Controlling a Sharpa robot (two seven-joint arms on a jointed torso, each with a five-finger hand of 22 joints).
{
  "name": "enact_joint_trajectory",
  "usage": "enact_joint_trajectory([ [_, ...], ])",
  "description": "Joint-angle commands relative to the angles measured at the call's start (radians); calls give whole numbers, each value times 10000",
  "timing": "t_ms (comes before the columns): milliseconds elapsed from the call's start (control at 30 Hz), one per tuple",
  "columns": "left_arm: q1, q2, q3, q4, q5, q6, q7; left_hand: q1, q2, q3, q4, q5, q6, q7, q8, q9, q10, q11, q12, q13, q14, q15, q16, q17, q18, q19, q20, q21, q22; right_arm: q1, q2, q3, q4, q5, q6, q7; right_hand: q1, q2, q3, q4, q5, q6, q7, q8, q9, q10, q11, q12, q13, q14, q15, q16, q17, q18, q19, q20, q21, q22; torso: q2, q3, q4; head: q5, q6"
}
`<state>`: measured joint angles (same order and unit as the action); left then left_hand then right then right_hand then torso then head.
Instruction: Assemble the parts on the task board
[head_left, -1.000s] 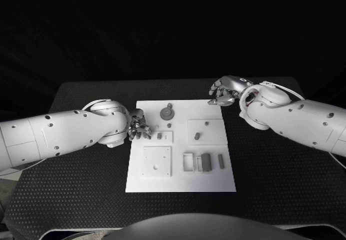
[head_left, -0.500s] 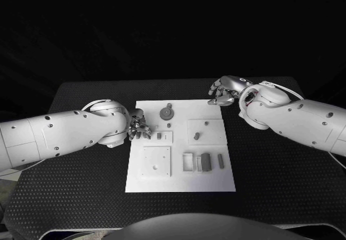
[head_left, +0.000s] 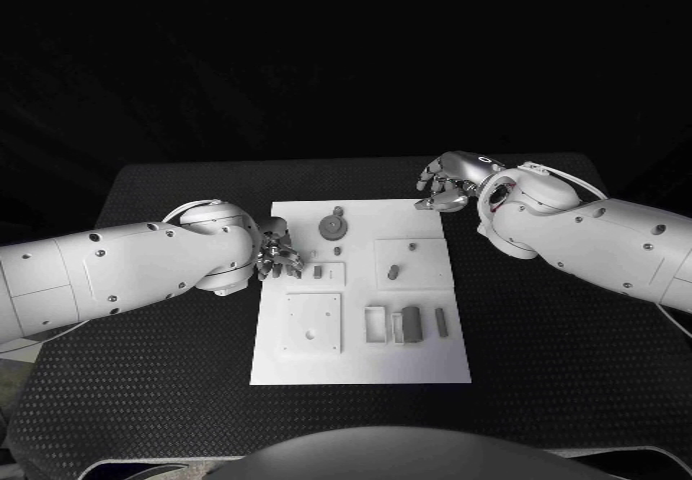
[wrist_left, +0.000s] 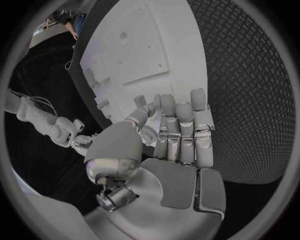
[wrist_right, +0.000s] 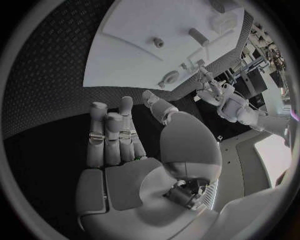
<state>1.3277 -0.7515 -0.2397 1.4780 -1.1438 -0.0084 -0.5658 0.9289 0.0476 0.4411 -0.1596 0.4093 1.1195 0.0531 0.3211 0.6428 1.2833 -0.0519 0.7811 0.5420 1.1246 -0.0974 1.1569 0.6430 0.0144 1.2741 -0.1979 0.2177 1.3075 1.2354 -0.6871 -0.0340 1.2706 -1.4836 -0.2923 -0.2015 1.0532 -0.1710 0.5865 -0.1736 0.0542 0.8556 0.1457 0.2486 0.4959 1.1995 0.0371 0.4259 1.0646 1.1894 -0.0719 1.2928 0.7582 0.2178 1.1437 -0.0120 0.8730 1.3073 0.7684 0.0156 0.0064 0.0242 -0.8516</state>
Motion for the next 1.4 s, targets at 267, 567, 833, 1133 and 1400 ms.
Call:
enact_joint_trajectory([
  [267,-52,67,7,-24,-113,-16,264,70,-6,1323,-1230,25,57,-17,35,11,46,-51,21,-17,20,-56,52,-16,3,58,-20,66,196,-4,1,3,-1,-27,185,56,-63,35,-4,53,34,-6,48,-43,-18,-68,-7,42,-12,-38,-18,-45,14,440,-5,-79,-67,180,2,-3,-3,5,-16],
  [567,-164,86,7,-40,-248,-44,305,69,-20,1329,-1227,16,53,-16,35,12,47,-50,18,-22,23,-56,49,-21,2,59,-19,66,195,-8,-8,3,-1,-26,191,61,-70,35,-5,61,34,-8,48,-45,-18,-69,-6,43,-13,-39,-17,-47,14,440,-6,-79,-69,179,0,-2,1,-6,-51],
  [833,-246,80,7,9,-409,-63,325,64,-52,1334,-1224,10,53,-16,38,13,52,-50,16,-26,28,-56,47,-25,2,61,-19,67,194,-10,-13,3,19,-24,277,86,-70,29,-5,63,34,-8,48,-45,-19,-71,-6,44,-15,-40,-17,-49,15,440,-7,-79,-70,180,-1,1,2,-1,-47],
  [1133,-256,73,7,39,-359,-95,353,-8,-191,1337,-1134,3,32,-5,33,9,50,-38,-4,-51,29,-49,20,-51,-6,58,-11,54,179,-13,-19,3,21,-7,278,91,-79,26,-7,72,33,-11,50,-48,-20,-75,-4,44,-17,-44,-15,-52,15,440,-10,-78,-72,180,-2,3,-4,-5,-56],
  [1400,-257,59,7,25,-221,-277,351,-406,-1054,1240,-398,-552,-14,-12,46,13,74,-30,-48,-120,58,-57,-20,-107,15,85,-24,2,146,-14,-18,3,12,-5,259,91,-89,20,-10,82,33,-16,52,-51,-21,-79,-3,43,-19,-47,-14,-55,15,440,-13,-77,-74,179,-1,5,-2,-16,-49],
])
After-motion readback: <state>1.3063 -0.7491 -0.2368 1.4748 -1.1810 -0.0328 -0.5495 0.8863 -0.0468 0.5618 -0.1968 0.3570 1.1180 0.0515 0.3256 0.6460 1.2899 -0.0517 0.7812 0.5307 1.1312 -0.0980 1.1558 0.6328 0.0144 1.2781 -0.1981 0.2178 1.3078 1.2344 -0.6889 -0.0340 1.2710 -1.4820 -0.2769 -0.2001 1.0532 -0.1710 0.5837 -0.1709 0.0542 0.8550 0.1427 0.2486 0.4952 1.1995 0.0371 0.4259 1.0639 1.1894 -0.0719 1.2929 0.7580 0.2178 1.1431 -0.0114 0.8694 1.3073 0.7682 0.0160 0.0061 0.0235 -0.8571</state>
